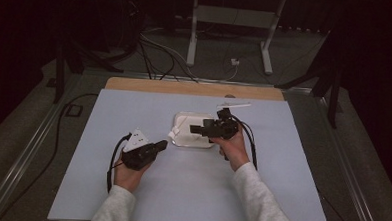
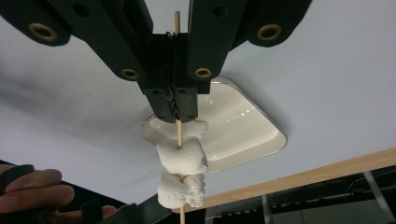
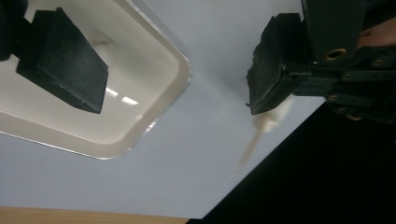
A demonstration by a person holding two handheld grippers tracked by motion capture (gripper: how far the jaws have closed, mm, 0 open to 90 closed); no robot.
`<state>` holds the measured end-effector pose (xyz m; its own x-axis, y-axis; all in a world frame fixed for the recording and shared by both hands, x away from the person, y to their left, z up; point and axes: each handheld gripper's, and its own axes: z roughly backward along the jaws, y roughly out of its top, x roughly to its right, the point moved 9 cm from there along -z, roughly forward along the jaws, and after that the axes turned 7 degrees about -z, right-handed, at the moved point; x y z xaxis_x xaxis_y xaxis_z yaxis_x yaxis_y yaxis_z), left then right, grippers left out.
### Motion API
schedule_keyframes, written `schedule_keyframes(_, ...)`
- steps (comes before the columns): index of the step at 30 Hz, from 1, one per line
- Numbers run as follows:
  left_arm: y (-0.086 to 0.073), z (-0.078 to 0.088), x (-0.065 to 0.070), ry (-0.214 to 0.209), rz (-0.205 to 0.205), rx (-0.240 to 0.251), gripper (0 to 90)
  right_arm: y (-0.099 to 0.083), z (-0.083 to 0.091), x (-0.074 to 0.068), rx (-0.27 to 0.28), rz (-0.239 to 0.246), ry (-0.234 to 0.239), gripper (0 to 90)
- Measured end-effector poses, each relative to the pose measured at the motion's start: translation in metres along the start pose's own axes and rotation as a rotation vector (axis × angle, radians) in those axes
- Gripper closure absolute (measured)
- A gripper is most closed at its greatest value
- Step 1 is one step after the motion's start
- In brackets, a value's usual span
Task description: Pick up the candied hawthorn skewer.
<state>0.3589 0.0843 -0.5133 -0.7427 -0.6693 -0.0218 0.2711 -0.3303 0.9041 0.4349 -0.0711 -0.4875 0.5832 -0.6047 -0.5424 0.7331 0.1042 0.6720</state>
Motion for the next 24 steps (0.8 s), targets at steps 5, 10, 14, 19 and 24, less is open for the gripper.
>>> schedule_keyframes(5, 0.001, -0.001, 0.002, -0.003, -0.003, 0.002, 90.0, 0.002, -0.005, -0.016, -0.002, 0.011, 0.028, 19.0)
schedule_keyframes(10, 0.002, -0.002, 0.004, -0.003, -0.008, 0.003, 90.0, 0.002, -0.009, -0.026, -0.008, 0.013, 0.049, 18.7)
schedule_keyframes(14, 0.002, -0.003, 0.006, -0.006, -0.01, 0.004, 90.0, 0.0, -0.014, -0.035, -0.021, 0.022, 0.079, 23.0)
schedule_keyframes(19, 0.003, -0.004, 0.008, -0.009, -0.013, 0.007, 90.0, -0.004, -0.023, -0.045, -0.047, 0.022, 0.124, 34.9)
schedule_keyframes(24, 0.004, -0.005, 0.008, -0.008, -0.014, 0.01, 90.0, -0.006, -0.026, -0.047, -0.059, 0.024, 0.127, 41.7)
